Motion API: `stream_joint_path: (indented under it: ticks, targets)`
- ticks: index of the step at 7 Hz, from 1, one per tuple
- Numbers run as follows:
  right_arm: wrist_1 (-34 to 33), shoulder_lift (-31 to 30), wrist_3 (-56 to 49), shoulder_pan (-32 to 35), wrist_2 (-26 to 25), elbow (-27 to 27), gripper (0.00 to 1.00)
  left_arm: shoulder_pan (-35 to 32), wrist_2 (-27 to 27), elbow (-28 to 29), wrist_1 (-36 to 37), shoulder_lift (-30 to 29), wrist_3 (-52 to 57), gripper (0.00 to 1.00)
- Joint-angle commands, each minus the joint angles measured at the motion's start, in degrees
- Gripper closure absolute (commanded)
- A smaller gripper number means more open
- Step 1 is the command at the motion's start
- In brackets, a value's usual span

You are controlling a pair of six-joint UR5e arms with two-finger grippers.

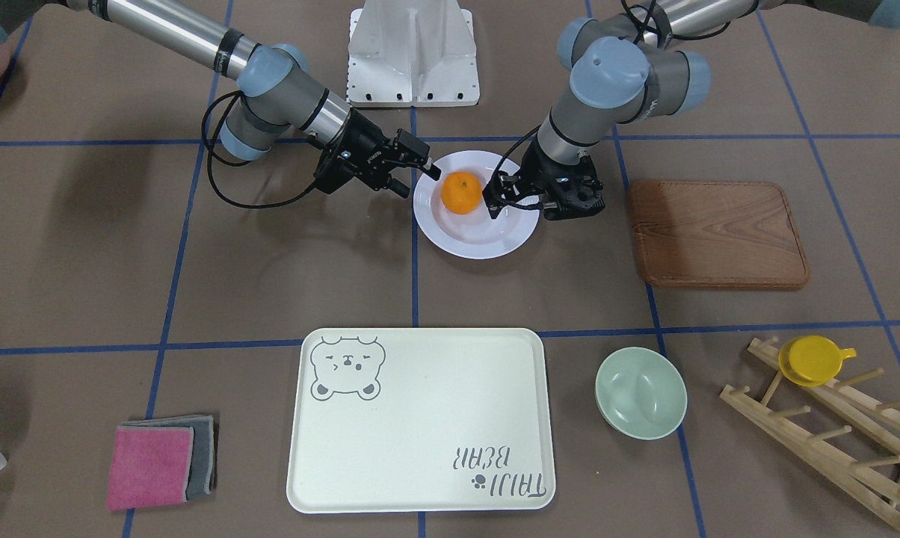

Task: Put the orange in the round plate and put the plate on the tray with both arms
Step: 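Release the orange onto the white plate while the right gripper grips its rim, then carry the plate onto the cream tray with the right gripper while the left withdraws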

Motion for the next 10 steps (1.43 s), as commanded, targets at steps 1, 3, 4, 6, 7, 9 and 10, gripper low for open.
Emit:
stream_joint_path:
  ticks: [1, 3, 4, 6, 7, 9, 10]
  targets:
    - [0.1, 1.3, 0.0, -0.3, -0.1, -0.2, 0.15, -0.2, 0.0, -0.4, 0.0, 0.2, 0.2, 0.02]
    - [0.2, 1.6, 0.1, -0.3, -0.2, -0.2, 0.37, -1.0, -0.9, -1.2, -0.1, 1.3, 0.2, 0.03]
    - [0.3, 1.8, 0.2, -0.3, -0.6, -0.2, 0.47, -1.2, -0.9, -2.4, 0.0, 2.6, 2.2, 0.03]
    - [0.6, 2.6, 0.5, 0.0, -0.6, 0.3, 0.74, -2.9, -2.3, -2.9, 0.0, 3.5, 4.3, 0.03]
    - [0.6, 2.7, 0.7, 0.3, -0.7, 0.6, 0.90, -4.9, -4.5, -3.5, 0.0, 4.7, 6.8, 0.03]
    - [0.6, 4.0, 1.8, 0.5, -1.8, 0.7, 1.00, -8.5, -6.4, -6.9, 0.0, 8.9, 13.5, 0.03]
    - [0.6, 4.1, 1.9, 0.8, -1.9, 0.8, 1.00, -11.6, -8.6, -7.5, 0.0, 10.0, 16.4, 0.03]
